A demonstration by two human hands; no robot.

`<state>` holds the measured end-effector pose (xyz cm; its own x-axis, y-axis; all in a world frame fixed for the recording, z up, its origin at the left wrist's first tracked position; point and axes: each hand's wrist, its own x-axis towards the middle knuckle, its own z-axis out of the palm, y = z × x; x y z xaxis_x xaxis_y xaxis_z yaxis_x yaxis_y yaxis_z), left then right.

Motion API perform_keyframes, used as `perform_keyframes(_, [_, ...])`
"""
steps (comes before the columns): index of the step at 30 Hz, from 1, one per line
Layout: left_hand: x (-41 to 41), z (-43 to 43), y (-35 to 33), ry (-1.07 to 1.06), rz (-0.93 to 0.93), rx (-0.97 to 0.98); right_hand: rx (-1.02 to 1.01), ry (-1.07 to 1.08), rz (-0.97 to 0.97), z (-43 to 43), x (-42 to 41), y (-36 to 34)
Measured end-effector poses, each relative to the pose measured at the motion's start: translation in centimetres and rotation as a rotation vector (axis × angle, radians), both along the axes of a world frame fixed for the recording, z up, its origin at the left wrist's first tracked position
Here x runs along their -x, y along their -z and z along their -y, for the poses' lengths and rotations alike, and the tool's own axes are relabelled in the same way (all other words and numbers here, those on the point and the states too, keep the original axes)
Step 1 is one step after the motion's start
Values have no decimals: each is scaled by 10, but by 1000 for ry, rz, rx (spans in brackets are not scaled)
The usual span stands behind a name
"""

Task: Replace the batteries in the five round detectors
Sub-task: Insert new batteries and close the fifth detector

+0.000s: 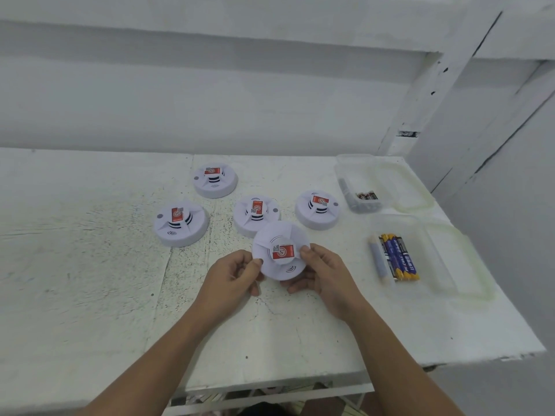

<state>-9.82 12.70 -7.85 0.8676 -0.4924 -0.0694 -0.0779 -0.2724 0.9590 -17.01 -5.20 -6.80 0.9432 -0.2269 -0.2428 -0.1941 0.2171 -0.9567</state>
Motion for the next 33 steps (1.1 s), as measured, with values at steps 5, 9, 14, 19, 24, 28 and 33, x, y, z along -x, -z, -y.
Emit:
perform_keyframes(5, [1,-1,1,1,-40,45,-3,0,12,-1,3,0])
perform_keyframes(9, [2,-1,3,-10,-87,91,-4,-2,20,-2,5,0])
perform_keyframes(14, [1,-2,6,1,-129,126,5,1,26,-3,7,0])
perform_keyframes(19, [1,-1,8,-12,-175,185,8,2,25,-2,7,0])
perform_keyframes(24, [2,0,10,-17,-172,208,13,-1,29,-1,6,2])
perform_keyframes(28, [0,-1,12,-15,-150,168,12,-9,30,-2,7,2])
perform_keyframes(33, [2,0,16,-9,-170,223,-31,12,40,0,7,2])
